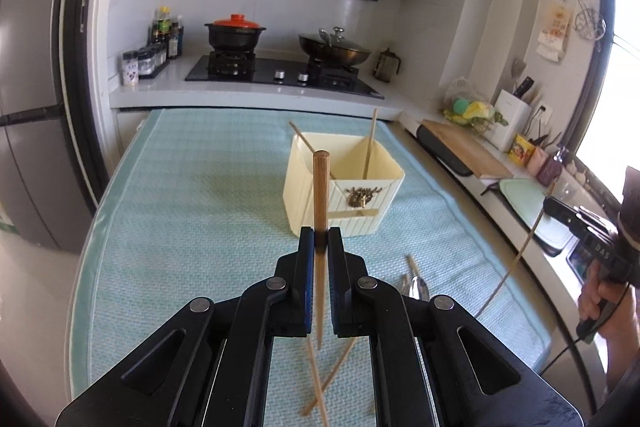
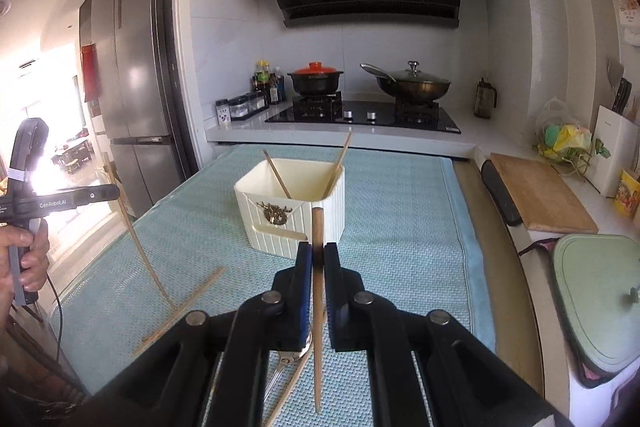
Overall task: Organize utensils
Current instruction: 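Lift the chopstick in the left tool over the cream box while the right tool carries its chopstick there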
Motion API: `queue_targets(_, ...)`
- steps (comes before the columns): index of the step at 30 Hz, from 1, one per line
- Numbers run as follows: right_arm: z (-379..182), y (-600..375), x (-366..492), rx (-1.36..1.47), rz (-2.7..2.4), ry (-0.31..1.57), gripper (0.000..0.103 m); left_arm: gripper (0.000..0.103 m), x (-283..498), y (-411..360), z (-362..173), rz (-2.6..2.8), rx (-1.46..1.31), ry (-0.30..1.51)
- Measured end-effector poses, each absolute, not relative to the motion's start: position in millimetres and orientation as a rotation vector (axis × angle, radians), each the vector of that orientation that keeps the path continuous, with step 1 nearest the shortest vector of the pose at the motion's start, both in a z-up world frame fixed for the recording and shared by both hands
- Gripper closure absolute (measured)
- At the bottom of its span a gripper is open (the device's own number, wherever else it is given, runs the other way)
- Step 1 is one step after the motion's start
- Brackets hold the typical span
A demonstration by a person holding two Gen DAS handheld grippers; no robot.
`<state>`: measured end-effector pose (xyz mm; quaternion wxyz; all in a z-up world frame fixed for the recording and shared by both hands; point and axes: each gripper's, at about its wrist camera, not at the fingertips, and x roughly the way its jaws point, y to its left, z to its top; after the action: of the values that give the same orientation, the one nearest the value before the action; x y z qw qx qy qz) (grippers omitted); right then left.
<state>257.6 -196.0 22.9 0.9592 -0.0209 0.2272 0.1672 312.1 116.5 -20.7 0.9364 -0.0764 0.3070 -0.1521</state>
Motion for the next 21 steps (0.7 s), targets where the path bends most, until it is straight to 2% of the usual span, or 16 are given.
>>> queue_targets(21,74.1,-176.5,277.7,-0.060,0.343,0.315,0.097,0.099,330.3,107.0,46.5,-0.367,-0.183,0.489)
